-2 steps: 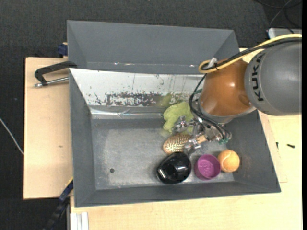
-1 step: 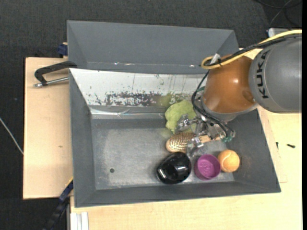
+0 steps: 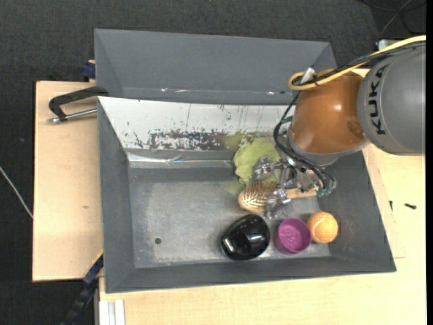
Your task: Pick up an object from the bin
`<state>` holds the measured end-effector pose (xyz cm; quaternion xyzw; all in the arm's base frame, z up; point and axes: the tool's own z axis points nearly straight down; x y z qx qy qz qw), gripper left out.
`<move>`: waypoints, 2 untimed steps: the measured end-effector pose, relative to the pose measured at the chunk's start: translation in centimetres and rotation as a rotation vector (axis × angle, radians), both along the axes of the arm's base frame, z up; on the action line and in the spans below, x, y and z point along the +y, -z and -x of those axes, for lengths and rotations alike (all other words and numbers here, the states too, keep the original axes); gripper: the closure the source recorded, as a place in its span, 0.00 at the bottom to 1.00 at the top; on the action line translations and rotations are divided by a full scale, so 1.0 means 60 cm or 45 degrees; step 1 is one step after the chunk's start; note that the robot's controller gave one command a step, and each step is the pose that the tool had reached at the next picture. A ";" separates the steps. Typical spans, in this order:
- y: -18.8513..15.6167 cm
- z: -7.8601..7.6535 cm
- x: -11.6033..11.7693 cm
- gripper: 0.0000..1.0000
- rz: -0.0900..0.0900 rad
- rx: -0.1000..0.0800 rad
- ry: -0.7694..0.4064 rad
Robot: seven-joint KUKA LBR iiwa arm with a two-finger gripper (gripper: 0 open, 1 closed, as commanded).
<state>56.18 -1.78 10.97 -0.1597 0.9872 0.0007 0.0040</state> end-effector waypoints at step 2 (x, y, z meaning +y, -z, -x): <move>-0.046 0.001 0.001 1.00 0.001 0.008 0.002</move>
Offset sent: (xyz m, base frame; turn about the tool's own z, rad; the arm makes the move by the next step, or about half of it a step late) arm 0.0001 0.0000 0.0701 0.0000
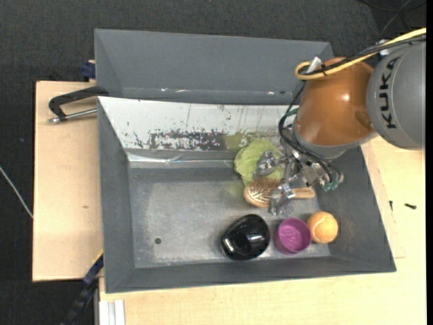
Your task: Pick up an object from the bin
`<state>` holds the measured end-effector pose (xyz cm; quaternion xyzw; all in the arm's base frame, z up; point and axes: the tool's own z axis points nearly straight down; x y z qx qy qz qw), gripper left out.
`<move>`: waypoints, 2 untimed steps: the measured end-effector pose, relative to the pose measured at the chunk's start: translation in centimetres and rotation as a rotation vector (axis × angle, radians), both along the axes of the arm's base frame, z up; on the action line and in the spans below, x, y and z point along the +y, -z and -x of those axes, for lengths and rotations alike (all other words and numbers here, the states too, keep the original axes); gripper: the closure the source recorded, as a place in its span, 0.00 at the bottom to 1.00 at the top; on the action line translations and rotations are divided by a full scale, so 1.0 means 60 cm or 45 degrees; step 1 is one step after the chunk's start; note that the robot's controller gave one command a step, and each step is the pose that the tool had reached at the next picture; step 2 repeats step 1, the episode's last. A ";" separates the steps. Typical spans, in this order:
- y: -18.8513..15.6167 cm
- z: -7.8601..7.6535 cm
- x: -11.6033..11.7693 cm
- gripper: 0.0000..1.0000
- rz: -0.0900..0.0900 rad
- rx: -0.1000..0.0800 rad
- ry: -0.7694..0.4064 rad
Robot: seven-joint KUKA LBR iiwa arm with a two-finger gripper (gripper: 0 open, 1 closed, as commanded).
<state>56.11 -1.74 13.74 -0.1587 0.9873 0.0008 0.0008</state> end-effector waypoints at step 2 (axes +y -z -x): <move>-0.029 0.000 0.000 1.00 0.000 -0.001 0.000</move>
Offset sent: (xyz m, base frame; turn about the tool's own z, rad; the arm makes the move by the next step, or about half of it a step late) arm -0.0002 0.0001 0.0155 0.0000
